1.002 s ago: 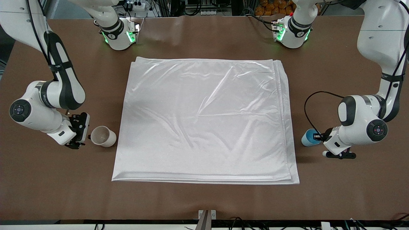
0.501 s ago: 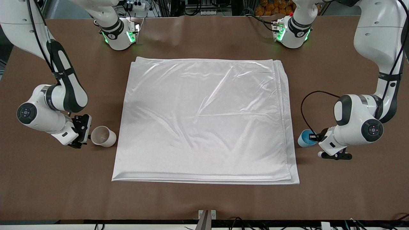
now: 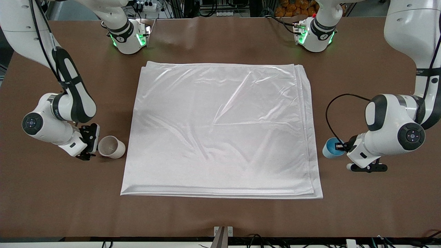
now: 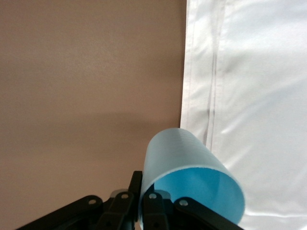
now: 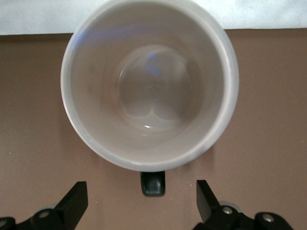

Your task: Place blue cup into white mug on cloth

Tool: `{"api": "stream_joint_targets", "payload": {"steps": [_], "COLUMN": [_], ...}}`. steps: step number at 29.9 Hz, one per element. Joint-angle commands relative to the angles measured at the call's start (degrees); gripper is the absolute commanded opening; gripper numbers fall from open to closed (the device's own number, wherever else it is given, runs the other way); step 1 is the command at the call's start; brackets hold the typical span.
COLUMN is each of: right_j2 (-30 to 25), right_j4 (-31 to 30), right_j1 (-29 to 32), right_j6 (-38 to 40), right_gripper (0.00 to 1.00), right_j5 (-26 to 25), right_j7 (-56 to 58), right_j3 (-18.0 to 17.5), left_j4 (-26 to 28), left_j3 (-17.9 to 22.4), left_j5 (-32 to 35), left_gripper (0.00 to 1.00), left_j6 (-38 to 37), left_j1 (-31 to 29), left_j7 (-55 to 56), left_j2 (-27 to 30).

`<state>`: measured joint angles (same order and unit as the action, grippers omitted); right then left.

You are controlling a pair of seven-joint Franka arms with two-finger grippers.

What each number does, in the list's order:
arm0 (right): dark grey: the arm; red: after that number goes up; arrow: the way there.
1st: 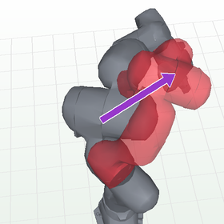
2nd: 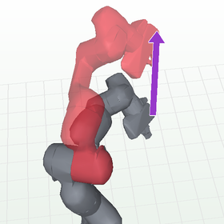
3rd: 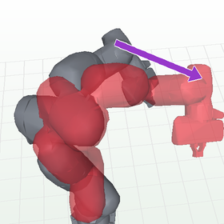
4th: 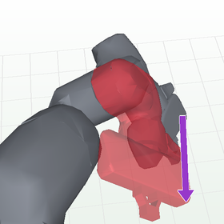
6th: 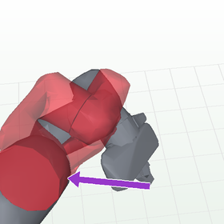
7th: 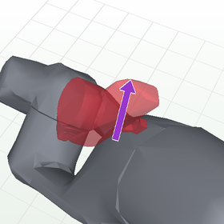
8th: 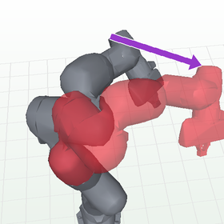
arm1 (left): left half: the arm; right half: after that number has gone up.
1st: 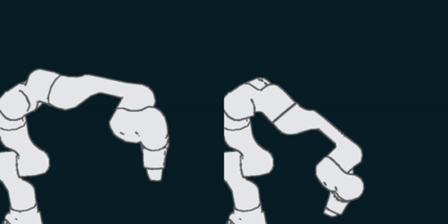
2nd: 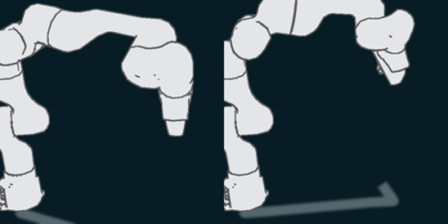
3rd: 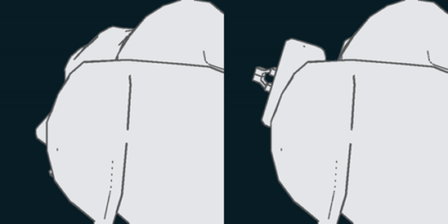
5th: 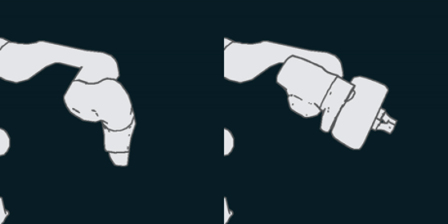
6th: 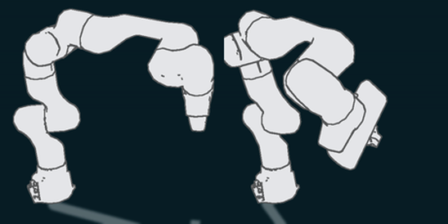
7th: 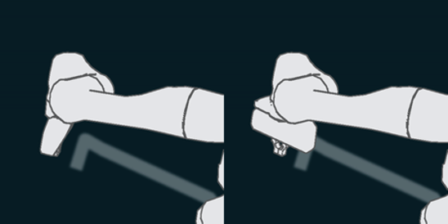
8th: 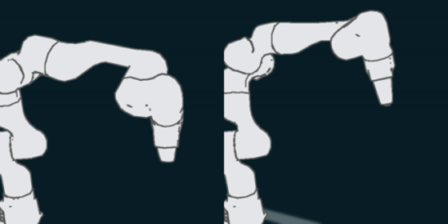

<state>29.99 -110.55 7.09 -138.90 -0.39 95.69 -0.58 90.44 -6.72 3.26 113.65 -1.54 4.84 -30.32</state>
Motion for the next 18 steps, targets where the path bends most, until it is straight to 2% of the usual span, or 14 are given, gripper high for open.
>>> {"api": "stream_joint_targets", "payload": {"steps": [1, 8, 10, 14, 18], "right_j2": [-0.2, -0.2, -0.2, -0.3, -0.4], "right_j4": [-0.7, -0.8, -1.2, -1.2, -1.2], "right_j1": [0.6, 0.5, 0.4, 0.5, 0.5], "right_j6": [-0.8, -0.8, -0.8, -0.8, -0.8], "right_gripper": [1.00, 1.00, 0.94, 0.66, 0.29], "right_j5": [0.0, 0.0, 0.0, 0.1, 0.1], "right_j7": [1.0, 1.0, 1.0, 1.0, 1.0], "right_j3": [-0.8, -0.9, -1.1, -1.8, -1.8], "left_j4": [-0.7, -6.5, -6.9, -6.9, -6.9], "left_j3": [-0.3, -0.4, -0.5, -0.4, -0.4], "left_j5": [1.8, 2.1, 2.1, 2.4, 2.6], "left_gripper": [0.00, 0.00, 0.00, 0.00, 0.00], "left_j6": [-3.3, -10.6, -11.4, -11.4, -11.4], "left_j1": [0.4, 1.5, 1.5, 1.4, 1.4], "left_j7": [1.6, 1.5, 1.5, 1.2, 1.2], "left_j2": [3.3, 3.8, 3.9, 4.5, 4.5]}}
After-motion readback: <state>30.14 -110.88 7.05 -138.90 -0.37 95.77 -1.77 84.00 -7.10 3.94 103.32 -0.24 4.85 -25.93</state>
